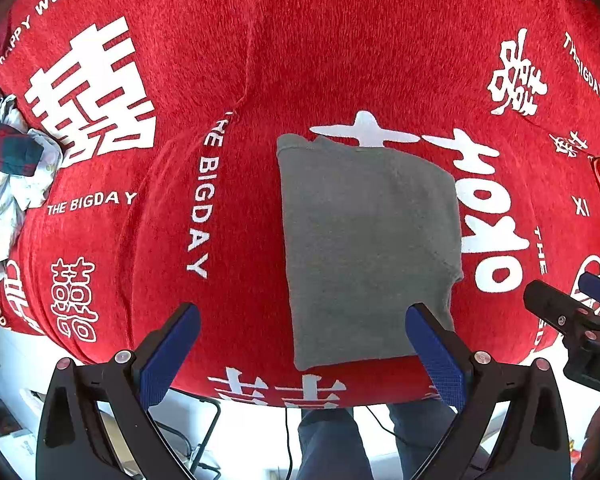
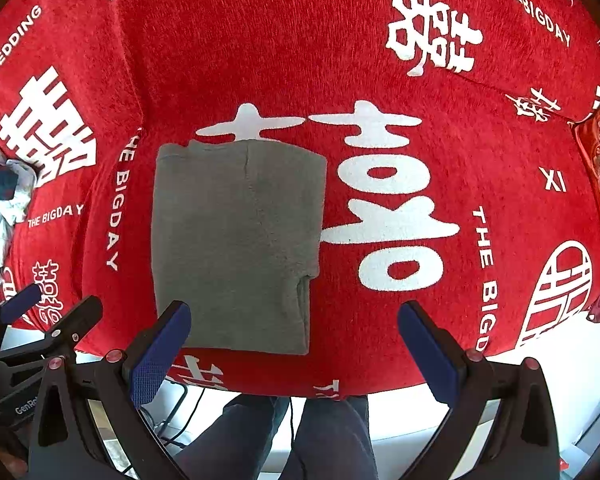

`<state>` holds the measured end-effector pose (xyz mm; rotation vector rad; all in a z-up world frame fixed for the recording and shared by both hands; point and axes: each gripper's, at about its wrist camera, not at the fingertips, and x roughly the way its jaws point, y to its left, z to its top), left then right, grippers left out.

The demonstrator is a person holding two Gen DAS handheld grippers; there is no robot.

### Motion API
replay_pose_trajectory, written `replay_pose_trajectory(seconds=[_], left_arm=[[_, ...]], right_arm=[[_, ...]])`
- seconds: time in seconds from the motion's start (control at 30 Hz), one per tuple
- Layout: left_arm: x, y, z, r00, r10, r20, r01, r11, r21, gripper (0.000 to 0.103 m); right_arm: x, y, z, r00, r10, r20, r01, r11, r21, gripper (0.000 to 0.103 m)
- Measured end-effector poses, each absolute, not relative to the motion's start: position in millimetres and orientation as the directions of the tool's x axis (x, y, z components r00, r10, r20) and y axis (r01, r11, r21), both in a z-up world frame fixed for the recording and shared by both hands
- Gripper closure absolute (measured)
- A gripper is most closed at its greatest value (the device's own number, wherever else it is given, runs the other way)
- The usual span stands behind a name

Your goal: Fold small clothes

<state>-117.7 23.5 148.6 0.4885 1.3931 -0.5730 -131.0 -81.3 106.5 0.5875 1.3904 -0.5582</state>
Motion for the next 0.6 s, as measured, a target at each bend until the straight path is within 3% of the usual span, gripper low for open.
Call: replay_pose_trajectory(seconds=[0.6], left_arm=[[-116.8,24.5,147.5,0.081,-0.087,-0.993,0.628,0.778,-0.017,0.001]], right_arm=[[-129.1,-82.1,104.8,0.098,-0.011,-0.995,0.674,0.736,0.058,0.0]])
